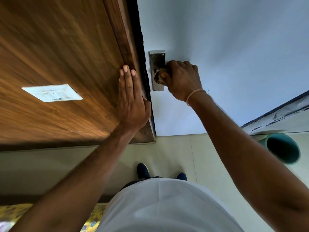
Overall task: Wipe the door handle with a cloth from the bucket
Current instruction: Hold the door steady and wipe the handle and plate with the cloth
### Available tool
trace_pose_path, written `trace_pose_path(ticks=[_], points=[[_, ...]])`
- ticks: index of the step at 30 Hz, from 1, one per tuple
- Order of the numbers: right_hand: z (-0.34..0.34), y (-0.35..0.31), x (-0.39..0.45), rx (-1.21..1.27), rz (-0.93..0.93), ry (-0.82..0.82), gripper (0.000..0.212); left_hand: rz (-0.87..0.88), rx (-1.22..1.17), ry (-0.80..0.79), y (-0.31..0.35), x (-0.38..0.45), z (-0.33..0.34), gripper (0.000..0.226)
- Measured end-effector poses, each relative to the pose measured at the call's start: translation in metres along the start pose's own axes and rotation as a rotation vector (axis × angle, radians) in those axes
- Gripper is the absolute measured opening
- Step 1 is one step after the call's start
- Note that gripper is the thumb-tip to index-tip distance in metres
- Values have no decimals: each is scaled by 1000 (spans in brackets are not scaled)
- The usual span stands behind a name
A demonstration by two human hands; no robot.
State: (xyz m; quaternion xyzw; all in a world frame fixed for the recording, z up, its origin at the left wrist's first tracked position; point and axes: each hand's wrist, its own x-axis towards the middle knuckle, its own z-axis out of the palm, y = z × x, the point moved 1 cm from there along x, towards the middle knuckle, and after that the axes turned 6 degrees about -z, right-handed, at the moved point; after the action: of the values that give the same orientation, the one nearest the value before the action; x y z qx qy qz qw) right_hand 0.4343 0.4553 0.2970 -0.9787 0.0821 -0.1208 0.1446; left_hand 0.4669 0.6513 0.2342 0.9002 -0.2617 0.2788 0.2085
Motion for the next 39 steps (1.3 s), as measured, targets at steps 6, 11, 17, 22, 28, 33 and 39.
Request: trace_pose_path(ticks=[6, 11, 17, 22, 28, 33, 39], points=[[-9, 8, 5, -12, -17, -116, 44, 14, -17, 6, -2, -1, 2, 90], [-26, 8, 38, -1, 46, -497, 55, 14, 2, 6, -3, -1, 0, 93], [-20, 7, 35, 17, 34, -433, 47, 13, -5, 7, -2, 0, 2, 95], [2, 0, 2, -17, -12, 29, 39, 13, -16, 25, -3, 0, 4, 95], [14, 3, -6, -204, -42, 160, 54, 3, -25, 22, -1, -1, 4, 91], [29, -4, -19, -151, -184, 405, 37, 9, -33, 10, -2, -1, 5, 94], [52, -10, -2, -169, -472, 475, 27, 10, -25, 17, -4, -1, 4, 93]])
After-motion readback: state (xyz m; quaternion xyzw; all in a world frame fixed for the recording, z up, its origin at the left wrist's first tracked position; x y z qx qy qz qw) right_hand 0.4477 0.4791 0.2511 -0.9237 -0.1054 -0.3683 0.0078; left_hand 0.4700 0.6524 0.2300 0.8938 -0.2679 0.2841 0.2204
